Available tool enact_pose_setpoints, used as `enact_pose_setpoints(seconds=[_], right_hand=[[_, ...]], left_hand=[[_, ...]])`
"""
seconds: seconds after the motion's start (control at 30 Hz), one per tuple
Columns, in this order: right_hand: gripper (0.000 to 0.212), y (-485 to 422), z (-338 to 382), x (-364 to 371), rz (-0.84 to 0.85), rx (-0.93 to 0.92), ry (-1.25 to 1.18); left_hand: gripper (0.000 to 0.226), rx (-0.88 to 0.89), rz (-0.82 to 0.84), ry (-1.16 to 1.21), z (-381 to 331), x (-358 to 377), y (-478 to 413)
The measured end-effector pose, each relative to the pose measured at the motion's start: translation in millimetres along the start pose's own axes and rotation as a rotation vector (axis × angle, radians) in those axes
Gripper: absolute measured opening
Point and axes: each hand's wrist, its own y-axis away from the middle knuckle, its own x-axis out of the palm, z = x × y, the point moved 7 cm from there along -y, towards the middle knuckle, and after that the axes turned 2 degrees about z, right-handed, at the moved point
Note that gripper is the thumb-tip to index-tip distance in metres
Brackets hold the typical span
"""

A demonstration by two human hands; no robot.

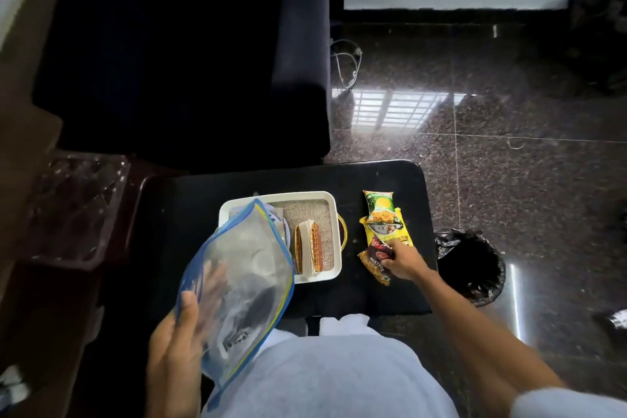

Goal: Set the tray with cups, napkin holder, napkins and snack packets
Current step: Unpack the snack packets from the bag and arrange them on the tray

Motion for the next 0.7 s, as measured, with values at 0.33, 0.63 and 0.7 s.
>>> enact_pose_setpoints(seconds=[0.33,0.63,0.7], right_hand=[[0.038,-29,-13,28,0.071,0.054,0.031],[0.047,22,19,-29,-0.207,-0.315,-0.073],[0.058,53,52,-38,-0.150,-0.511,-0.252]], left_hand=[[0.044,-0.006,-0.130,0.011,5,16,39],[0.041,-0.006,-0.021,-0.071,7,27,38],[0.043,-0.034,0.060,-0.108,5,28,34]])
